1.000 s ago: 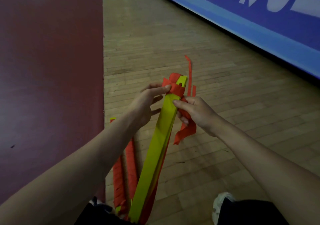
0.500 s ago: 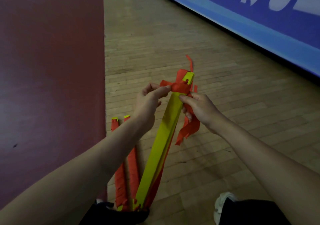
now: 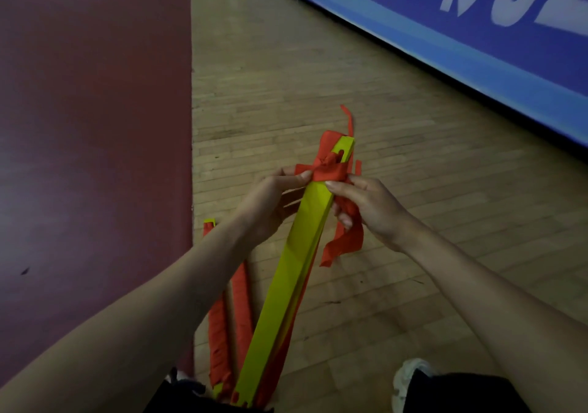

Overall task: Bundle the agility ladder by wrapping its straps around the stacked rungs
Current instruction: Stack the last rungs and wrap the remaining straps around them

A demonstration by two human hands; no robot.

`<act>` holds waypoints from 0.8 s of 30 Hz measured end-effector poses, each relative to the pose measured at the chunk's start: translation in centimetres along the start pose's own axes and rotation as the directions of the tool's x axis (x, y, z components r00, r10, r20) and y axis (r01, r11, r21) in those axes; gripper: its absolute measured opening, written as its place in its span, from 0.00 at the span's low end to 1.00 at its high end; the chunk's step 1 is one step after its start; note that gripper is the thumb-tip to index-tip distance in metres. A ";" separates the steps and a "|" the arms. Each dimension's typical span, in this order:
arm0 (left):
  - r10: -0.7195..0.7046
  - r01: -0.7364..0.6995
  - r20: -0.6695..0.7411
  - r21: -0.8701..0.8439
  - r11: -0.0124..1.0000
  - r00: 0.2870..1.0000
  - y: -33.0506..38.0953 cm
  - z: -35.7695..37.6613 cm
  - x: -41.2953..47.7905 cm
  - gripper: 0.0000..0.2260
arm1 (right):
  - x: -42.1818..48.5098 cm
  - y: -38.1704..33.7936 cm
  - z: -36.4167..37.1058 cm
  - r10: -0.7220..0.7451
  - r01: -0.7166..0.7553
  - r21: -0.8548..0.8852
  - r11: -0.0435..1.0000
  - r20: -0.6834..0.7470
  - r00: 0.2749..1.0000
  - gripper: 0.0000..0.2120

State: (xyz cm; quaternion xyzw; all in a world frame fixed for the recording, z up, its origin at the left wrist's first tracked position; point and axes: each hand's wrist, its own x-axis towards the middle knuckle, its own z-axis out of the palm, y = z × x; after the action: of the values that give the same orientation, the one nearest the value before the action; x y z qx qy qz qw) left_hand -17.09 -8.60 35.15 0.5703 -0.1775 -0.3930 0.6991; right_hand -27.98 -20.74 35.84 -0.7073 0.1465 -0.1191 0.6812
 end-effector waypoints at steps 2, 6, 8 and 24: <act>-0.048 0.049 0.025 -0.022 0.999 0.999 0.0 -0.3 -0.1 0.06 | -0.1 0.0 -0.2 0.006 -0.007 0.033 0.999 0.034 0.999 0.09; -0.220 0.212 0.222 0.060 0.975 0.950 -0.4 -1.5 -0.7 0.21 | -0.5 -0.3 -0.2 -0.025 0.014 0.089 0.996 0.128 0.992 0.07; -0.313 0.321 0.415 0.052 0.946 0.855 -0.6 -1.7 -1.3 0.29 | -0.6 -0.5 0.0 -0.053 0.033 0.117 0.993 0.175 0.983 0.06; -0.415 0.384 0.276 0.161 0.909 0.867 0.7 -1.3 -1.1 0.29 | -1.1 -0.9 -2.5 0.099 -0.074 -0.184 0.980 0.130 0.987 0.07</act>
State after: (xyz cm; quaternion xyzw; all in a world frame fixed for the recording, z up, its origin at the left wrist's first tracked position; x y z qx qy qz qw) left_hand -16.68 -6.89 35.66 0.5618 -0.1806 -0.6026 0.5372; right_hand -29.91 -22.67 36.90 -0.7649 0.1397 -0.0265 0.6283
